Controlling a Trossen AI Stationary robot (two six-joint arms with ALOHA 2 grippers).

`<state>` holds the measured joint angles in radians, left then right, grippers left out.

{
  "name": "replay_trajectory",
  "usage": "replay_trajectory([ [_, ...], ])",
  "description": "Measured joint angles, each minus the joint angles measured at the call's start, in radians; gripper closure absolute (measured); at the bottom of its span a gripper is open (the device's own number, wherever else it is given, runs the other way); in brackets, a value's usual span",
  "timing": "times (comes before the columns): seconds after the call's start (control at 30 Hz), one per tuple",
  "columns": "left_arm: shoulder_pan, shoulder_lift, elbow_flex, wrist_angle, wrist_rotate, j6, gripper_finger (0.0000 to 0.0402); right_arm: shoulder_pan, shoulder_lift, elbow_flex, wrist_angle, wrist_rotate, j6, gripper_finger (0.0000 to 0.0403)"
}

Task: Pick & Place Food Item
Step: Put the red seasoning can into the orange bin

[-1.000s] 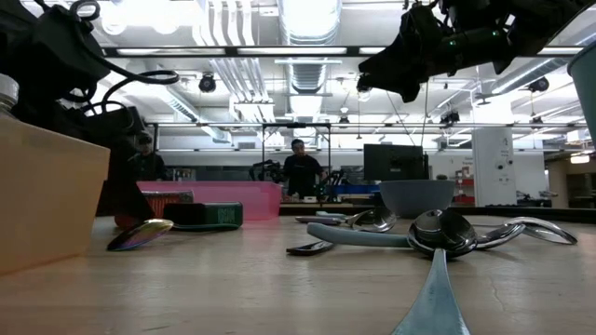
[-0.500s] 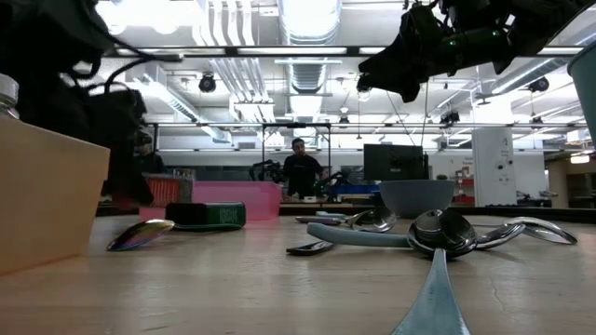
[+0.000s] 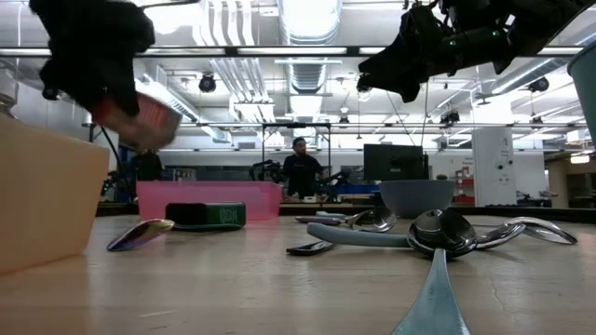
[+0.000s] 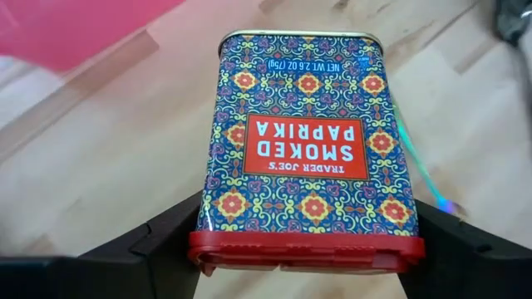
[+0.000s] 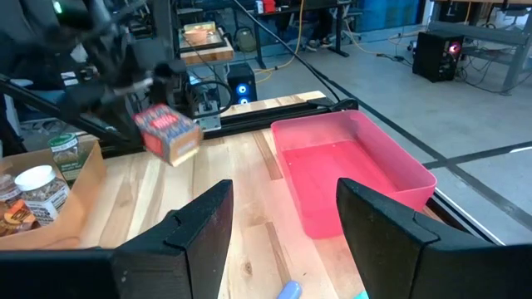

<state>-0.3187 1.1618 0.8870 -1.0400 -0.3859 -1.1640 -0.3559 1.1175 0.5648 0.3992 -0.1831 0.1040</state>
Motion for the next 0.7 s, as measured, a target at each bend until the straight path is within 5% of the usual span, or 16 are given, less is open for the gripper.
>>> replay_trajectory([
  [0.37, 0.053, 0.0, 0.174, -0.174, 0.298, -0.085, 0.0091, 0.0, 0.001, 0.0, 0.0, 0.0, 0.0, 0.0192],
  [0.7, 0.055, 0.0, 0.185, -0.196, 0.726, -0.303, 0.01, 0.0, 0.001, 0.0, 0.0, 0.0, 0.0, 0.0192],
])
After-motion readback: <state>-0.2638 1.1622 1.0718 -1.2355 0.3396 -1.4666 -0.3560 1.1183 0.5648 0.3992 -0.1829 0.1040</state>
